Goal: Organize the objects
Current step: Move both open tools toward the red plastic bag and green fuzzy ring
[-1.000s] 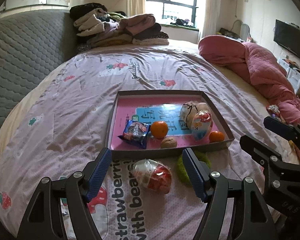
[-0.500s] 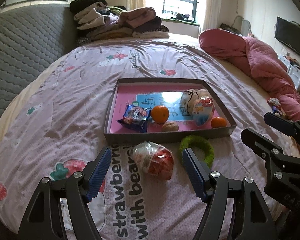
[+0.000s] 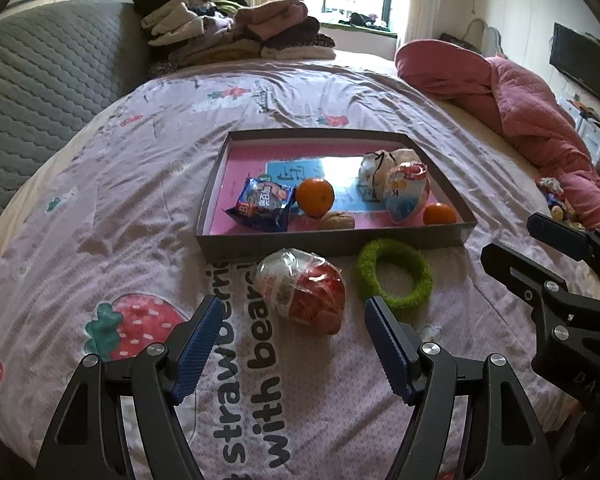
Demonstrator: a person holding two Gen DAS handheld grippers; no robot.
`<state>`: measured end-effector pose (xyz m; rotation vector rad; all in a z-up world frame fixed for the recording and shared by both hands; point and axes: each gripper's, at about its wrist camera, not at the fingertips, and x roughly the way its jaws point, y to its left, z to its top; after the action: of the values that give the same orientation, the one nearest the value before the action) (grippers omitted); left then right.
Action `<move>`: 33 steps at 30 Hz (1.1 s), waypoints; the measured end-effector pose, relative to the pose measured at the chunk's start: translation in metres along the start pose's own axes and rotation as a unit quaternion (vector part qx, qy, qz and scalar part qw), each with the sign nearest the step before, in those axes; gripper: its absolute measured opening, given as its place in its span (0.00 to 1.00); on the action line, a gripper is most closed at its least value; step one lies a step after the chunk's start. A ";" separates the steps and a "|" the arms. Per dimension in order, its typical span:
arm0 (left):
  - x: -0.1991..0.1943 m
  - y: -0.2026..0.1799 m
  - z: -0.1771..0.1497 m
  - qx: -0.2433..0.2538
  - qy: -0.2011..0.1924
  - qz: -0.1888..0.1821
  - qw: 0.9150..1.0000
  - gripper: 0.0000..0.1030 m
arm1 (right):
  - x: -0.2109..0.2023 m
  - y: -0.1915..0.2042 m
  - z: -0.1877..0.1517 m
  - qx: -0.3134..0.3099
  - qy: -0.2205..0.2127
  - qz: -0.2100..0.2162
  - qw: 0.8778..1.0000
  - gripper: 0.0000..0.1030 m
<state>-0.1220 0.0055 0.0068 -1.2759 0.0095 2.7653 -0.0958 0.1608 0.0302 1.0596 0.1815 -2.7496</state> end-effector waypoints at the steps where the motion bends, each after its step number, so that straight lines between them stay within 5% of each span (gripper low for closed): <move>1: 0.001 0.000 -0.001 0.000 0.002 -0.001 1.000 0.73 | 0.001 0.000 -0.001 0.001 0.001 0.001 1.000 0.64; 33: 0.041 -0.005 -0.020 -0.016 0.022 -0.010 1.000 0.73 | 0.046 -0.003 -0.019 0.012 0.049 0.010 0.999 0.64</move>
<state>-0.1323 0.0127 -0.0369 -1.3371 -0.0446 2.7297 -0.1172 0.1611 -0.0150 1.1979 0.1519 -2.6893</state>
